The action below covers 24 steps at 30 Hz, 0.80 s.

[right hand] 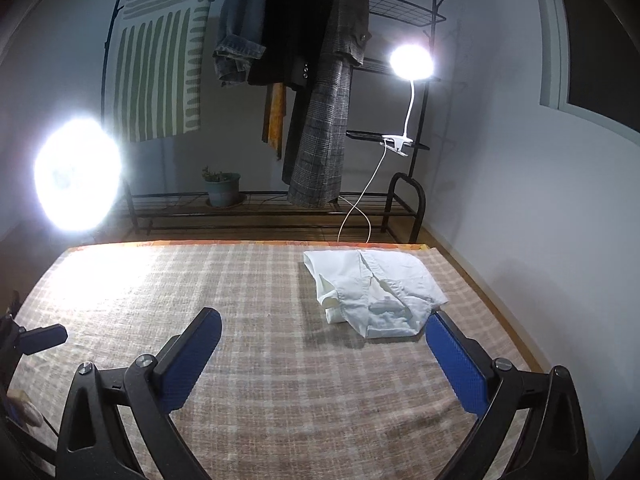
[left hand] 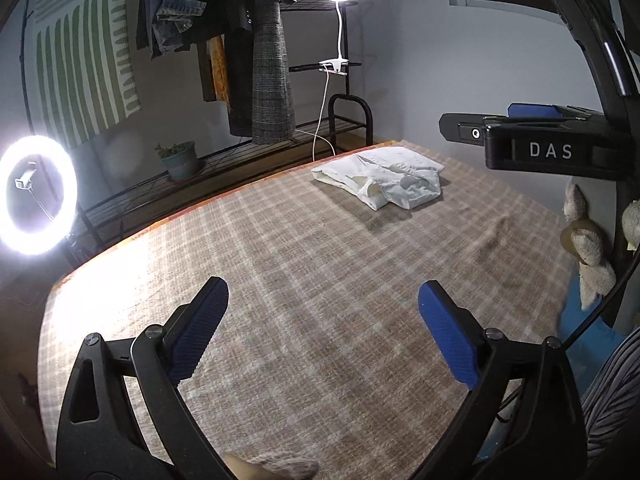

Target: Fold small clothes

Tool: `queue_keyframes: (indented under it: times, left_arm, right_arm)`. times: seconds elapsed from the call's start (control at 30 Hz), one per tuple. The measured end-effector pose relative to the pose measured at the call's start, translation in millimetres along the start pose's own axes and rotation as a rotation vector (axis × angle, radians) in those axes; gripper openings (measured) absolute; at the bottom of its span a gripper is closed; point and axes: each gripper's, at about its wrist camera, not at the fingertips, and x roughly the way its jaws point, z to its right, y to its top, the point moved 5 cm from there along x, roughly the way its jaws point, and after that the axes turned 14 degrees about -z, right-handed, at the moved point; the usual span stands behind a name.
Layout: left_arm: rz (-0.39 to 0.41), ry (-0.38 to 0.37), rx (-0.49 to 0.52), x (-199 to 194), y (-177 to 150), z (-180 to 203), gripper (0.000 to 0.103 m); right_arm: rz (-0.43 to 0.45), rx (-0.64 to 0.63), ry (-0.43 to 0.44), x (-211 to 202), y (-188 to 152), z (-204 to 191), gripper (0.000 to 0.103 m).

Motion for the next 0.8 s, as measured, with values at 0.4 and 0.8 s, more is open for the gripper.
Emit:
queue_keyframes:
  times: [0.4, 0.8]
  left_arm:
    - [0.018, 0.069, 0.006, -4.8, 2.6, 2.0, 0.103]
    - [0.026, 0.062, 0.004, -6.8, 4.1, 3.4, 0.103]
  right_arm:
    - [0.030, 0.002, -0.007, -3.1, 3.3, -4.1, 0.103]
    - [0.064, -0.012, -0.027, -10.3, 3.6, -7.2, 0.103]
